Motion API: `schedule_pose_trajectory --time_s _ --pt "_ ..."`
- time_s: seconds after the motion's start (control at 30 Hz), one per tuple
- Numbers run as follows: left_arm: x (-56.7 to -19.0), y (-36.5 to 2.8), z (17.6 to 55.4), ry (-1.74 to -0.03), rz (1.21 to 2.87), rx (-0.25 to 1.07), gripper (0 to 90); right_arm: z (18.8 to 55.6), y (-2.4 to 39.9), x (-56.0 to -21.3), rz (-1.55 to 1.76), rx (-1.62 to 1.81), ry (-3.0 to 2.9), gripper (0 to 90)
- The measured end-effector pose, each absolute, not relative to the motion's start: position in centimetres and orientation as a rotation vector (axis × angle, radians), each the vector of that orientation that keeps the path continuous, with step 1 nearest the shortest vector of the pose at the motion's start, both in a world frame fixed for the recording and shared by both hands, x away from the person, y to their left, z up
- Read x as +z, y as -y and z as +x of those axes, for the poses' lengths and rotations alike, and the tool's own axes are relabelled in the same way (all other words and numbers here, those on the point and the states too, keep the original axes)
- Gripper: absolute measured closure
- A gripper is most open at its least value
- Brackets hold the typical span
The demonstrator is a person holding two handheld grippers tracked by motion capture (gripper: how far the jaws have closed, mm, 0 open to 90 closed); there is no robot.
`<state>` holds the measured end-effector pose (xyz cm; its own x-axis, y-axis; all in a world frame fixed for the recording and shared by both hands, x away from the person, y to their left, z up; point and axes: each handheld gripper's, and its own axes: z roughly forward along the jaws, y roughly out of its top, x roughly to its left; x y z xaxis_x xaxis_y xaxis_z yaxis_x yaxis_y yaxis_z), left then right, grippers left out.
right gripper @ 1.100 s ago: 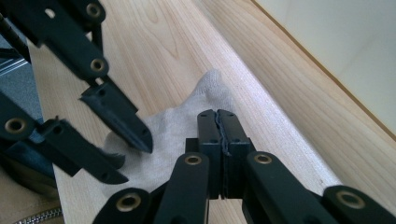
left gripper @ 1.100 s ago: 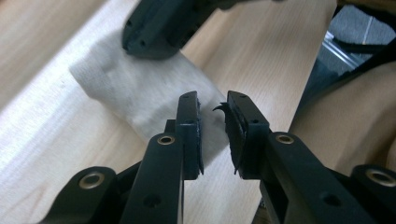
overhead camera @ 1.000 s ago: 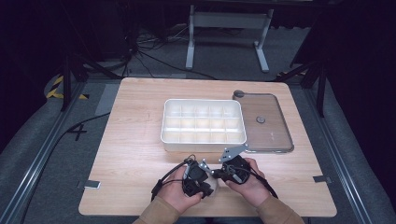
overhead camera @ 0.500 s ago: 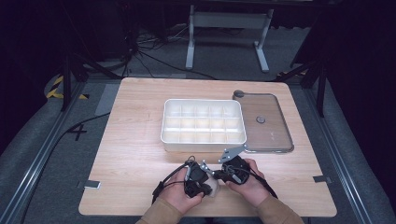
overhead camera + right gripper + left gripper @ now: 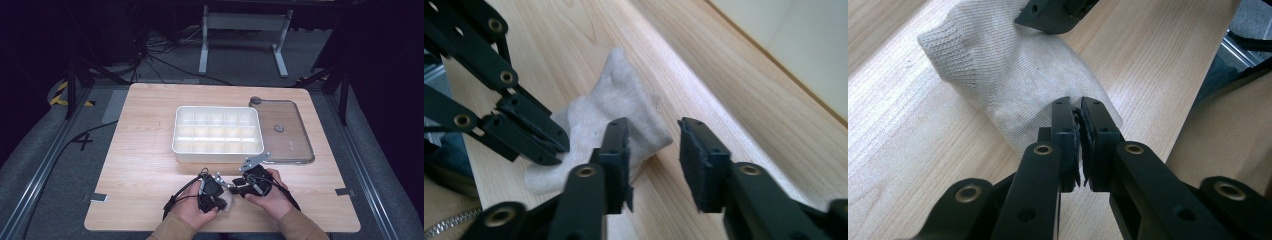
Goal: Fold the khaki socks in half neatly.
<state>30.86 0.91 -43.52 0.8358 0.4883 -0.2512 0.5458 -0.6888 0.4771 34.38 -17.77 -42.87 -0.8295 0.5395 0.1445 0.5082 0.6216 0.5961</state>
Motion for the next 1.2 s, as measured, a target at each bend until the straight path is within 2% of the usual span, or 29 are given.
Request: schedule_pose_trajectory --time_s 0.2,0.37,0.6,0.77,1.2 --pt "-43.4 -0.8 30.9 -0.748 2.482 -0.128 85.3 34.4 17.1 -43.2 0.928 1.041 -2.801 55.6" --pt "-43.4 -0.8 30.7 -0.739 2.485 -0.112 85.1 34.4 16.6 -43.6 0.934 1.018 -2.801 55.3" --pt "-43.3 -1.4 30.9 -0.765 2.505 -0.176 84.3 34.6 16.7 -44.2 0.966 1.021 -2.82 52.4" --pt "-43.3 -1.2 30.7 -0.77 2.513 -0.171 84.5 34.7 16.8 -44.4 1.013 1.027 -2.836 50.2" --pt "-43.2 -1.1 30.8 -0.761 2.534 -0.159 84.6 35.3 17.0 -45.1 1.092 1.084 -2.894 52.0"
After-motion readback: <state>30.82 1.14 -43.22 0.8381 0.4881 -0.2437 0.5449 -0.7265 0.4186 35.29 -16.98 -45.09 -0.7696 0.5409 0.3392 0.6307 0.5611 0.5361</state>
